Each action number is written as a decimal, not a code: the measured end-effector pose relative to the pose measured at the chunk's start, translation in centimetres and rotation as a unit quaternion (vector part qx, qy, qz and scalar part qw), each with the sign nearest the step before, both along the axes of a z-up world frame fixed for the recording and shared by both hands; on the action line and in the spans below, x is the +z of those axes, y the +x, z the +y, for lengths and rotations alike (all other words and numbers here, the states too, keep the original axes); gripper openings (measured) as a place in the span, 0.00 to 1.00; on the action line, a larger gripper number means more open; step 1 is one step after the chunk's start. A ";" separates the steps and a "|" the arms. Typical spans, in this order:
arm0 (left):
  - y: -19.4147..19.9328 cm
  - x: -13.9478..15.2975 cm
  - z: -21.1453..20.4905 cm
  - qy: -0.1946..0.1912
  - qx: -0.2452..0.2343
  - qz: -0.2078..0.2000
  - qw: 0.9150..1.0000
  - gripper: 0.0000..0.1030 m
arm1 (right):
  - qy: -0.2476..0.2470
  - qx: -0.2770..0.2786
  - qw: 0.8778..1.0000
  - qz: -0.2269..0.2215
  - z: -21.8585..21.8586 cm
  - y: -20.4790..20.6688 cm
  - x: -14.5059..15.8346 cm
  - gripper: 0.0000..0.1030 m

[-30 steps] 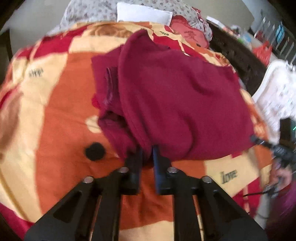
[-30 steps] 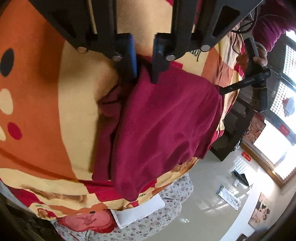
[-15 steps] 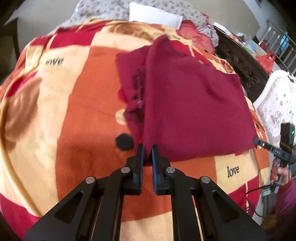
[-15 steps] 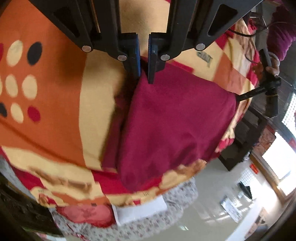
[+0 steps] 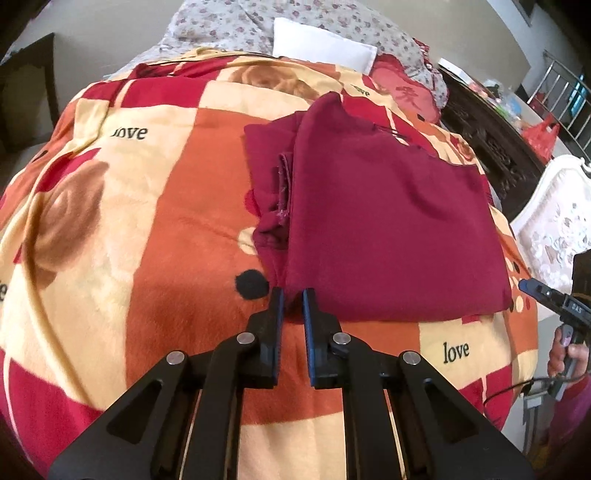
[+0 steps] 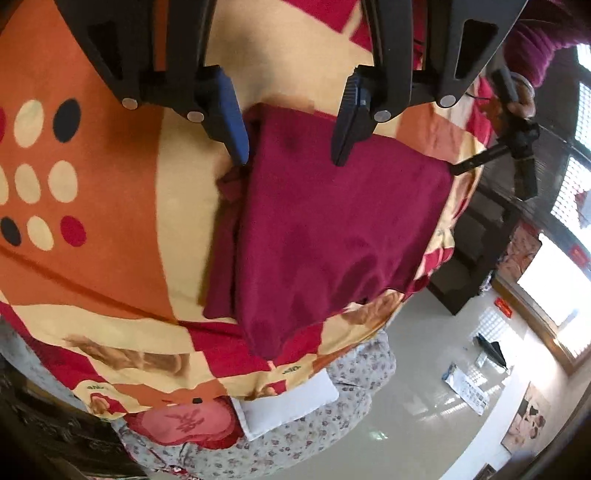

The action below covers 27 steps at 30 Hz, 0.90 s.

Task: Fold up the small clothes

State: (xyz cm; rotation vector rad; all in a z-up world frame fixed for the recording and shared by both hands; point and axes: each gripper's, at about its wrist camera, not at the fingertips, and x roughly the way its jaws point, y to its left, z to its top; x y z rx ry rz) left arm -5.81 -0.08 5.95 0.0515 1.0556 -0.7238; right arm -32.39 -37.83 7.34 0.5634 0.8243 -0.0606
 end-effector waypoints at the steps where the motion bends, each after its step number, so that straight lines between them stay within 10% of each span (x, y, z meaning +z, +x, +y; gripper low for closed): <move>1: -0.1 0.1 0.0 0.003 0.003 -0.001 1.000 0.12 | -0.008 0.006 1.000 0.001 0.4 0.3 0.1 0.43; 16: -1.1 3.4 -1.1 0.017 0.019 -0.060 0.998 0.42 | -0.021 0.067 0.998 0.007 5.0 8.0 -0.2 0.43; 27: 2.3 2.6 -6.7 0.009 0.016 -0.054 0.998 0.42 | -0.059 0.077 0.995 -0.011 5.8 15.5 0.2 0.43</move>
